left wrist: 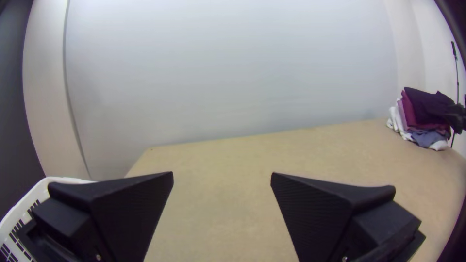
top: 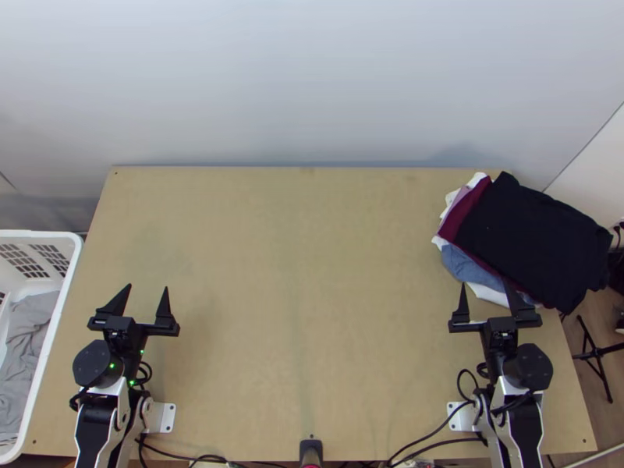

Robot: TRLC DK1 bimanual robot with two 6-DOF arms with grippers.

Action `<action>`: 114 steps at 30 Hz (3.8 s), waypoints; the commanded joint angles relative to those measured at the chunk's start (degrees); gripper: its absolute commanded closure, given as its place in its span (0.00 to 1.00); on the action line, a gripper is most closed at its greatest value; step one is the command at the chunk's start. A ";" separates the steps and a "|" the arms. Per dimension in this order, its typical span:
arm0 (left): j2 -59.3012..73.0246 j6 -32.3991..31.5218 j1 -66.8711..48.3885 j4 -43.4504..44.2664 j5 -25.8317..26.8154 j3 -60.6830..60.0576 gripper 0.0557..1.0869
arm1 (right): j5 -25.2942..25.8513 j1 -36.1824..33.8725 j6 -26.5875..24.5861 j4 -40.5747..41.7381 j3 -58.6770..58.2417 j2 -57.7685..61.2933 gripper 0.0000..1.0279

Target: Fold the t-shirt

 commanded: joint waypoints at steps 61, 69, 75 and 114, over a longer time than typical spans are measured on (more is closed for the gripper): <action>0.01 -0.09 -1.05 0.00 0.19 0.01 0.05 | -0.46 6.35 0.54 0.00 0.02 -0.08 0.04; 0.01 -5.10 -1.41 0.00 0.19 0.01 0.05 | -0.55 11.10 -0.60 -0.17 0.02 -0.08 0.05; -0.08 -1.94 -0.88 0.53 0.10 0.18 0.05 | -0.46 12.94 -1.75 -0.70 0.19 2.38 0.04; 86.76 30.67 61.35 -22.23 3.27 61.18 0.05 | 2.18 6.44 18.47 -65.47 86.33 69.36 0.04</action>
